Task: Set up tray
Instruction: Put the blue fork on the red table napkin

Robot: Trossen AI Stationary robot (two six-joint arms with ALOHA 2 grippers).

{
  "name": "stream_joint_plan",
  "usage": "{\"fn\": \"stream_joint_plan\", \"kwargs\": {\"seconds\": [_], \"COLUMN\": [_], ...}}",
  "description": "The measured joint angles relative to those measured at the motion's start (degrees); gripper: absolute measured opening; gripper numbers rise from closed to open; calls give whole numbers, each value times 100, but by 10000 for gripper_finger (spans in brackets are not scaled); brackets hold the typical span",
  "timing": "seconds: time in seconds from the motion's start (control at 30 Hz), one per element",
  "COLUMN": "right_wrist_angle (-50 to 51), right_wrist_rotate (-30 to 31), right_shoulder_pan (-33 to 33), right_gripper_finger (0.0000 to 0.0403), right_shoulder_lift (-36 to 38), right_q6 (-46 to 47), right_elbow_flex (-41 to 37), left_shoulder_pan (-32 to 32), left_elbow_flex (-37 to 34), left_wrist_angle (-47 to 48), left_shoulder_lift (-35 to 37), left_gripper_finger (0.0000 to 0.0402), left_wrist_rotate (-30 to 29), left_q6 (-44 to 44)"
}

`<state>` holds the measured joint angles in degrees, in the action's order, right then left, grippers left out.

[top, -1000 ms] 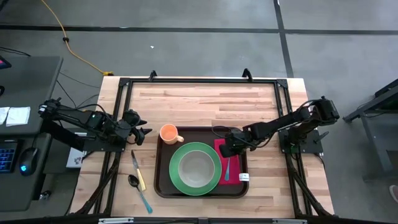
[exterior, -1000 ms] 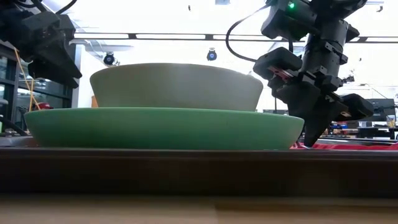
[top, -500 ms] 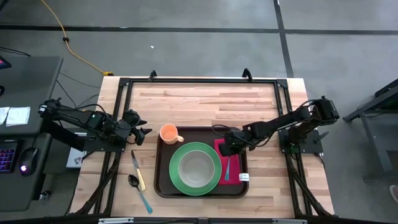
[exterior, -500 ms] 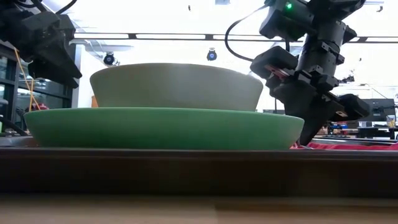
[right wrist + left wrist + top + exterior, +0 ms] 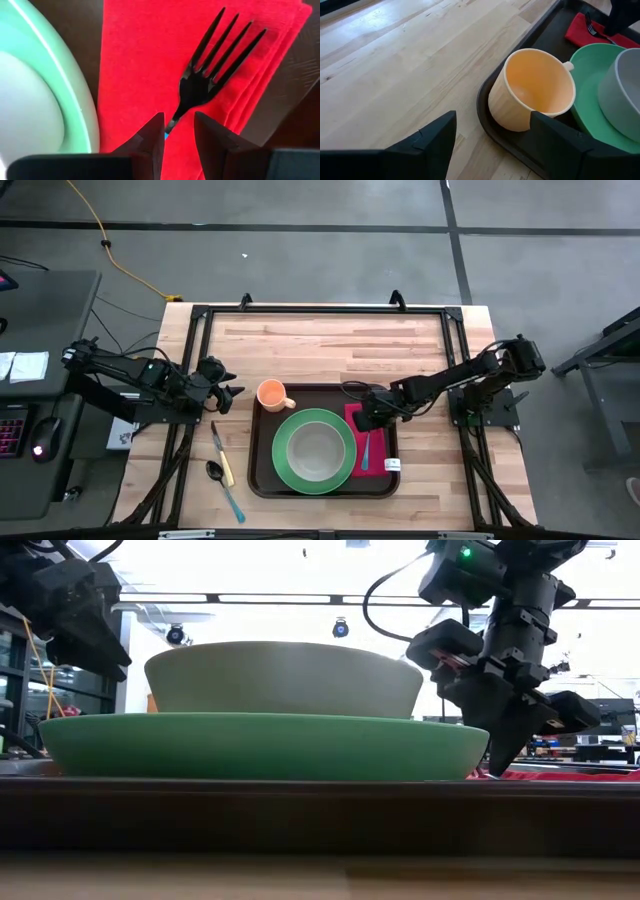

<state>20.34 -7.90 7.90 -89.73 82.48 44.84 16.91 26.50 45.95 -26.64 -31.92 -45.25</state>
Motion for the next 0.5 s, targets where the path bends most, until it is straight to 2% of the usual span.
{"fn": "stream_joint_plan", "kwargs": {"seconds": [0.5], "right_wrist_angle": [-61], "right_wrist_rotate": [-9], "right_shoulder_pan": [0], "right_gripper_finger": [84], "right_shoulder_lift": [0], "right_q6": [172], "right_elbow_flex": [0], "left_shoulder_pan": [0], "left_elbow_flex": [0], "left_wrist_angle": [0], "left_shoulder_lift": [-1], "left_gripper_finger": [284], "left_wrist_rotate": [-2], "left_q6": [-1]}}
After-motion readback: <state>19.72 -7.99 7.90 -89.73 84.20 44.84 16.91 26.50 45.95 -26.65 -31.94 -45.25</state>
